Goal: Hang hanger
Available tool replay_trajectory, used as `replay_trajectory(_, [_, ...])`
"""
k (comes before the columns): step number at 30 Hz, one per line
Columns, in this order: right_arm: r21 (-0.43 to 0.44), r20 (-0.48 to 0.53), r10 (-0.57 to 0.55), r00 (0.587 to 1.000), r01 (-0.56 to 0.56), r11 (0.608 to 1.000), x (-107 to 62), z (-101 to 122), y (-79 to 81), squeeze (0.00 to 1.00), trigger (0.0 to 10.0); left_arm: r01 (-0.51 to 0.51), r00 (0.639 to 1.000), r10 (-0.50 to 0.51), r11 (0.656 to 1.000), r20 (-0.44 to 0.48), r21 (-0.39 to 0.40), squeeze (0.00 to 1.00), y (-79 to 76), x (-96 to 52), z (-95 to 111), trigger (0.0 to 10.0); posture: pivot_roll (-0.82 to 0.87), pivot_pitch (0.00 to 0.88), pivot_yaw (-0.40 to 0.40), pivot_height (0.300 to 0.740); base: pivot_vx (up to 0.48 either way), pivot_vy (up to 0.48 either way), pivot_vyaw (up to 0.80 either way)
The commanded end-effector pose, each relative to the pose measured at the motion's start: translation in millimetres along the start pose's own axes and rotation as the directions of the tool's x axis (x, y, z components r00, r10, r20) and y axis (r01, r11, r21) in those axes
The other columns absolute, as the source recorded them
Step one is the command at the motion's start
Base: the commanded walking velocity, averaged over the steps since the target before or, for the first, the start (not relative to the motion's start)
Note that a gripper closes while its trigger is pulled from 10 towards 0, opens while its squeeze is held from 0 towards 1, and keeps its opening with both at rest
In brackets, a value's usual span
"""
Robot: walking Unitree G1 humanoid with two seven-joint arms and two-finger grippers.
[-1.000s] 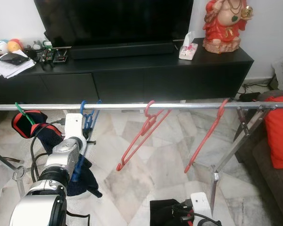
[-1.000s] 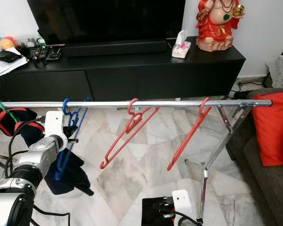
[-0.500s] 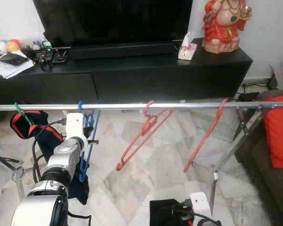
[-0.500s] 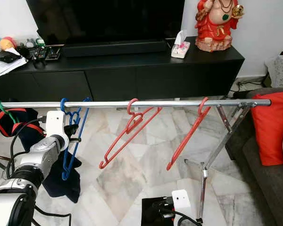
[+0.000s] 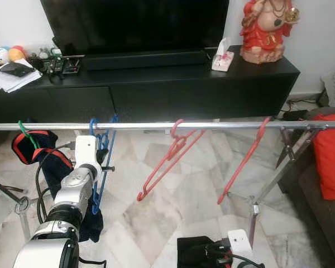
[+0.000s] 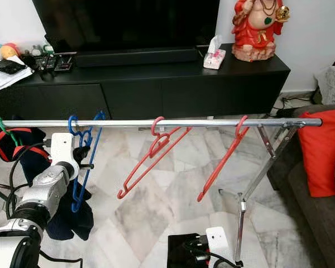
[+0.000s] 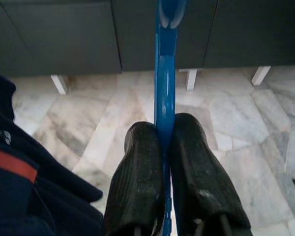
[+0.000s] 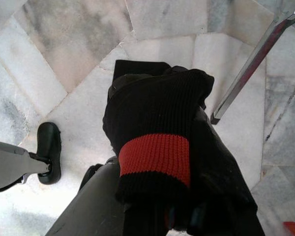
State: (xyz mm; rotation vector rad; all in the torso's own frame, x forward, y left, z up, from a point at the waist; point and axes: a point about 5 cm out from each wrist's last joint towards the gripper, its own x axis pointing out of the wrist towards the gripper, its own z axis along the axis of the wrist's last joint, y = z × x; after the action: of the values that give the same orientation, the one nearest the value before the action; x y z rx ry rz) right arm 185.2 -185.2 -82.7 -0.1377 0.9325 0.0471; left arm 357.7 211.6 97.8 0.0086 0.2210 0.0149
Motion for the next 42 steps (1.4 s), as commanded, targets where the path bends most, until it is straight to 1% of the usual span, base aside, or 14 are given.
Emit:
replay_trajectory(1, [-0.007,0.01,0.001,1.0,-0.001,1.0,0.6,3.1,1.4,0.0,10.0,-0.015,0.999,0.014,1.0,0.048,0.011,0.0,2.5,-2.7,4.4,0.9,-0.14,0.0,0.017,0.74,0.0,0.0,0.0])
replay_trajectory(4, [-0.007,0.012,0.0,1.0,0.0,1.0,1.0,4.7,1.6,0.0,10.0,-0.009,0.997,0.007,1.0,0.076,0.026,0.0,2.8,-6.0,4.8,2.2,-0.14,0.0,0.017,0.74,0.0,0.0,0.0])
replay_trajectory(5, [-0.008,0.012,-0.001,1.0,0.001,1.0,1.1,5.3,1.7,0.0,10.0,-0.006,0.996,0.004,1.0,0.092,0.025,0.0,2.9,-8.9,3.4,2.9,-0.14,0.0,0.017,0.74,0.0,0.0,0.0])
replay_trajectory(6, [-0.008,0.012,-0.001,1.0,0.001,1.0,1.2,5.5,1.8,0.0,10.0,-0.007,0.995,0.005,1.0,0.097,0.026,0.0,3.3,-10.2,2.5,4.1,-0.14,0.0,0.018,0.74,0.0,0.0,0.0])
replay_trajectory(7, [-0.009,0.012,-0.001,1.0,0.001,1.0,1.3,5.8,2.0,0.0,10.0,-0.009,0.995,0.007,1.0,0.1,0.025,0.0,3.9,-12.2,0.6,10.0,-0.14,0.0,0.018,0.74,0.0,0.0,0.0])
replay_trajectory(13, [-0.011,0.012,0.003,1.0,-0.003,1.0,1.5,6.4,3.8,0.0,10.0,-0.011,0.996,0.01,1.0,0.093,0.012,0.0,8.2,-27.1,-15.2,10.0,-0.13,0.0,0.016,0.74,0.0,0.0,0.0])
replay_trajectory(19, [-0.013,0.009,0.005,1.0,-0.005,1.0,1.5,5.3,5.5,0.0,10.0,0.003,0.998,-0.009,0.995,0.064,0.099,0.0,11.6,-43.8,-30.6,10.0,-0.13,0.0,0.023,0.74,0.0,0.0,0.0])
replay_trajectory(21, [-0.013,0.013,0.005,1.0,-0.005,1.0,1.5,5.8,6.1,0.0,10.0,0.007,1.0,-0.01,0.994,0.026,0.107,0.0,13.7,-52.1,-44.3,10.0,-0.13,0.0,0.029,0.74,0.0,0.0,0.0])
replay_trajectory(26, [-0.012,0.015,0.005,1.0,-0.005,1.0,1.5,6.1,6.4,0.0,10.0,0.008,1.0,-0.009,0.994,0.01,0.109,0.0,14.5,-56.1,-49.5,10.0,-0.13,0.0,0.029,0.74,0.0,0.0,0.0])
replay_trajectory(27, [-0.01,0.02,-0.003,1.0,0.003,1.0,1.5,6.8,5.1,0.0,10.0,-0.052,0.985,0.07,0.992,-0.156,0.117,0.0,21.9,-70.1,-100.4,10.0,-0.14,0.0,0.034,0.74,0.0,0.0,0.0])
replay_trajectory(28, [-0.007,0.023,-0.007,1.0,0.007,1.0,1.5,7.3,4.3,0.0,10.0,-0.071,0.968,0.1,0.989,-0.232,0.128,0.0,23.4,-78.5,-121.6,10.0,-0.14,0.0,0.037,0.74,0.0,0.0,0.0])
replay_trajectory(29, [-0.006,0.025,-0.01,1.0,0.01,1.0,1.5,7.6,3.8,0.0,10.0,-0.08,0.954,0.116,0.987,-0.277,0.137,0.0,23.9,-84.5,-133.5,10.0,-0.14,0.0,0.037,0.74,0.0,0.0,0.0])
replay_trajectory(37, [-0.005,0.027,-0.02,0.999,0.02,1.0,1.6,8.5,2.0,0.0,10.0,-0.044,0.911,0.095,0.99,-0.401,0.134,0.0,15.2,-105.3,-167.2,10.0,-0.14,0.0,0.034,0.74,0.0,0.0,0.0])
replay_trajectory(42, [-0.007,0.022,-0.019,1.0,0.019,1.0,1.3,6.7,2.4,0.0,10.0,-0.064,0.867,0.118,0.99,-0.484,0.125,0.0,15.4,-123.1,-191.2,10.0,-0.14,0.0,0.039,0.74,0.0,0.0,0.0])
